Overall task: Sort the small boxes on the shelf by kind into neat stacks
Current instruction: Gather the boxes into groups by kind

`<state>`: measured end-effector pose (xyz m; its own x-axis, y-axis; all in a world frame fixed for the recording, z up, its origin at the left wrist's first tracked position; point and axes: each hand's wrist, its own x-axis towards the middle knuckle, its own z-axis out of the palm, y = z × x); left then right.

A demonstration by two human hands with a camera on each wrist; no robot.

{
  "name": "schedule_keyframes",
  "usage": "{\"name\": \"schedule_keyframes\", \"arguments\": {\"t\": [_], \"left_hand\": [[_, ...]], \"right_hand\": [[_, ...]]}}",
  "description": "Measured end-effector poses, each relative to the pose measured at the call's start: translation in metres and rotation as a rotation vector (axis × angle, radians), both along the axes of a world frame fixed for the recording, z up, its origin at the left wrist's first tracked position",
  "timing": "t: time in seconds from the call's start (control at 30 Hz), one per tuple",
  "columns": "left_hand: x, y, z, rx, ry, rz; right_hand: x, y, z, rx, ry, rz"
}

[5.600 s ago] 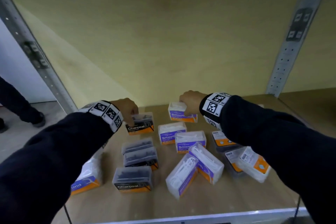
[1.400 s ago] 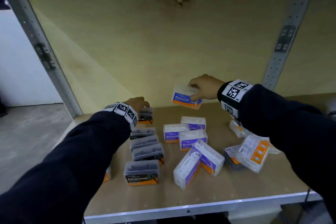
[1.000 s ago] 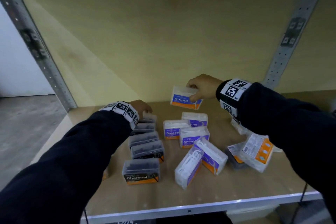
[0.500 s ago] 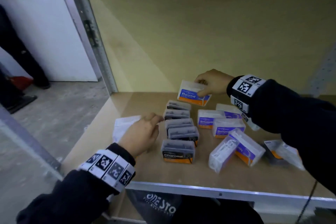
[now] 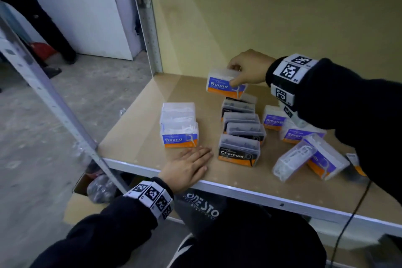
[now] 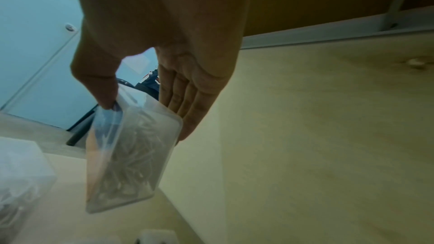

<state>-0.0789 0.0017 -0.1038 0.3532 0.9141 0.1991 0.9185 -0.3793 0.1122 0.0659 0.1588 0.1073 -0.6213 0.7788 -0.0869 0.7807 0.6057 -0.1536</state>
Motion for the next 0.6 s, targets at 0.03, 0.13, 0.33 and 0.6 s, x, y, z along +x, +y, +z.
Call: {"name": "schedule_keyframes", "arguments": {"t": [0.03, 0.13, 0.33, 0.6], "left_hand": [[0.001, -0.001, -0.001, 0.005, 0.006, 0.007], [0.003, -0.001, -0.001, 0.029, -0.015, 0.016], [0.003, 0.002, -0.007, 0.127, -0.026, 0.016], [0.005, 0.003, -0.007, 0.162, -0.004, 0.034]], "right_hand": [[-0.009, 0.001, -0.002, 0.005, -0.009, -0.001], [-0.037, 0.003, -0.009, 0.003, -0.034, -0.025], [-0.087, 0.008, -0.03, 0.007, -0.142, -0.059], [-0.107, 0.017, -0.036, 0.028, -0.252, -0.077]]}}
